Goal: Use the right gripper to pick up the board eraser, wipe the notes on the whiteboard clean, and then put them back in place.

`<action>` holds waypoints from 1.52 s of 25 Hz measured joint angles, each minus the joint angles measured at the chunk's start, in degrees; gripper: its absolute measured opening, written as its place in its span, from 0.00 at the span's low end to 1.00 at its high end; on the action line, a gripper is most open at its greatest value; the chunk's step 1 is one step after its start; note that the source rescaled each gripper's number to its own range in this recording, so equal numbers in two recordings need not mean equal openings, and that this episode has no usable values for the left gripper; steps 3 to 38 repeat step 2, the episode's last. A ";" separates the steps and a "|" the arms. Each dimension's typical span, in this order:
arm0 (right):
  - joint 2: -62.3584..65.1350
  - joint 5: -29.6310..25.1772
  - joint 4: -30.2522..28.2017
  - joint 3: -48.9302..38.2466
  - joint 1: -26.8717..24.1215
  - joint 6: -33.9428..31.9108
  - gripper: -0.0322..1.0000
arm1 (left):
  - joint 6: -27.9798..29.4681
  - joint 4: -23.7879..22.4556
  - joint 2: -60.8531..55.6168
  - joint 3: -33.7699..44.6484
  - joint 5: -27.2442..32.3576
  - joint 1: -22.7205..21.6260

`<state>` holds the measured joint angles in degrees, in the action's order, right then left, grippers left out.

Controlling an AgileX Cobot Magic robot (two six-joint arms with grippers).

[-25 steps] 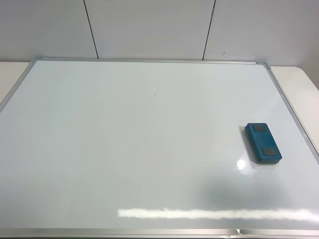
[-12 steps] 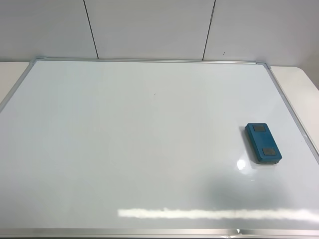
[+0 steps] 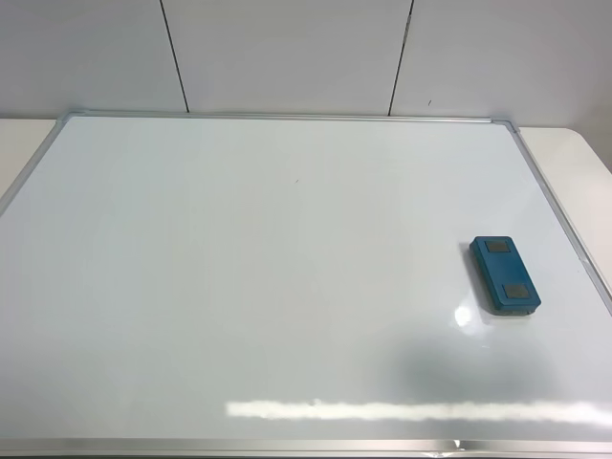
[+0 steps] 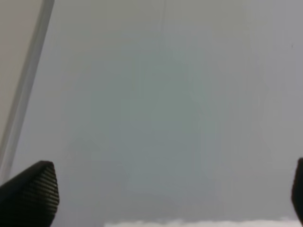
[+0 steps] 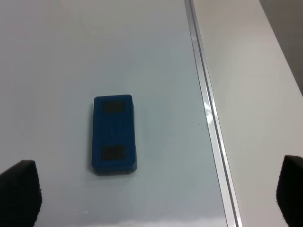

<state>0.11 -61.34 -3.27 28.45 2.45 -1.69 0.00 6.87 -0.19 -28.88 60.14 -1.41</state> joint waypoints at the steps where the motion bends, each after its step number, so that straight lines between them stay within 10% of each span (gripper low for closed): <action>1: 0.00 0.00 0.00 0.00 0.00 -0.05 1.00 | 0.00 0.00 0.00 0.00 0.00 0.00; 38: 0.00 0.00 0.00 0.00 0.00 -0.05 1.00 | 0.00 0.00 0.00 0.00 0.00 0.00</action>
